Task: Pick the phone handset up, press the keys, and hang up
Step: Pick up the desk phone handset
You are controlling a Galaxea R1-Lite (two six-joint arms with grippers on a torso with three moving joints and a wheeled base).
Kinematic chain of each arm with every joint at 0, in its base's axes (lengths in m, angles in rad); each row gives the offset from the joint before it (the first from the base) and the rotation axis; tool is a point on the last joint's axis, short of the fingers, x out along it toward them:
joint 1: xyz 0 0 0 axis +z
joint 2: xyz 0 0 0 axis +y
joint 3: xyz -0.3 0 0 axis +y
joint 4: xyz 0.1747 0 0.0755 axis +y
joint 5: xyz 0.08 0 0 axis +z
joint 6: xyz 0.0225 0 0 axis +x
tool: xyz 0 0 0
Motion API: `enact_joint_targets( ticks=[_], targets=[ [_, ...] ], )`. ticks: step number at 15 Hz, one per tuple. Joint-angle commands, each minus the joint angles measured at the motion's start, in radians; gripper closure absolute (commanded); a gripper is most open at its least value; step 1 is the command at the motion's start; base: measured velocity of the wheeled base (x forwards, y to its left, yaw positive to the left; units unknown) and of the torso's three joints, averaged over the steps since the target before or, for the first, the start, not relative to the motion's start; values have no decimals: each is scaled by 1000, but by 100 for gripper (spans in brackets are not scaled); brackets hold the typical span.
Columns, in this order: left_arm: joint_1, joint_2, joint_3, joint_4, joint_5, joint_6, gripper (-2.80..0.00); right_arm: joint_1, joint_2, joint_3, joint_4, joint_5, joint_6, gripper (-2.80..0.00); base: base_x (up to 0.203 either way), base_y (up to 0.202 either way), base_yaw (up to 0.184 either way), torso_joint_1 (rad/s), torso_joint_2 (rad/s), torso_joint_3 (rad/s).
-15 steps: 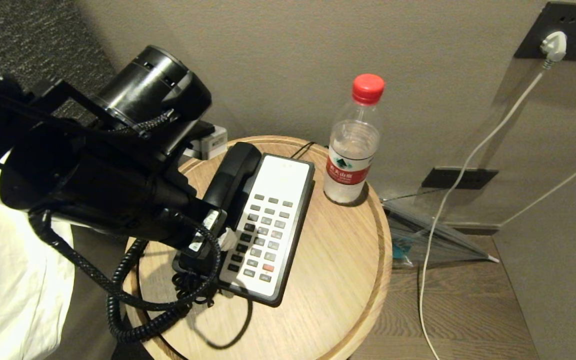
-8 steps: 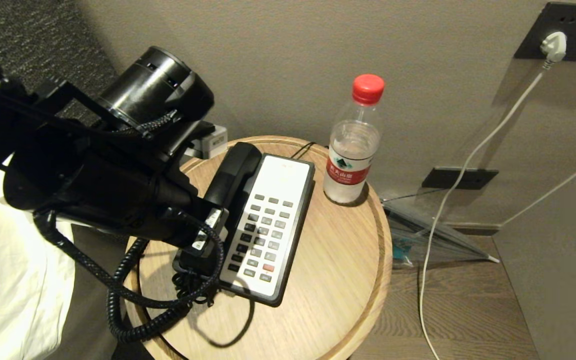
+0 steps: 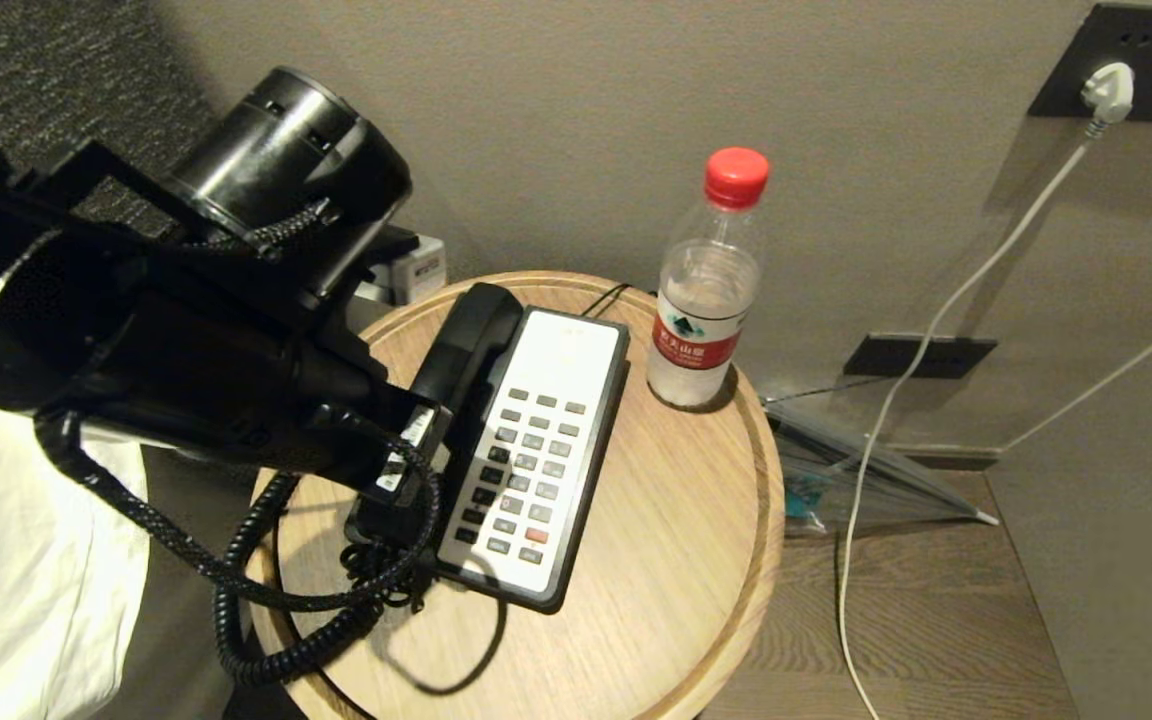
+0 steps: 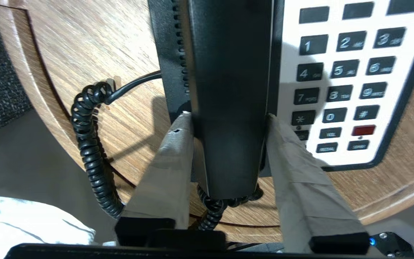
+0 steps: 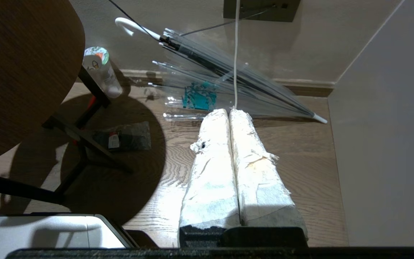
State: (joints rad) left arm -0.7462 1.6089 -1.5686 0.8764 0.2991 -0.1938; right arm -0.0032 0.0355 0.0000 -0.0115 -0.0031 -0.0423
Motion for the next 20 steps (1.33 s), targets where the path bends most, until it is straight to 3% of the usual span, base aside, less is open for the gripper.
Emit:
enact_joint_targets(
  ticks=[1, 20],
  targets=[
    [-2, -29, -4, 5, 3, -1, 0, 0, 0, 0, -1, 0, -1, 0, 0, 0, 0, 0, 0, 0],
    [-2, 19, 15, -46, -5, -6, 0, 0, 1, 1, -1, 0, -1, 0, 0, 0, 0, 0, 0, 0]
  ],
)
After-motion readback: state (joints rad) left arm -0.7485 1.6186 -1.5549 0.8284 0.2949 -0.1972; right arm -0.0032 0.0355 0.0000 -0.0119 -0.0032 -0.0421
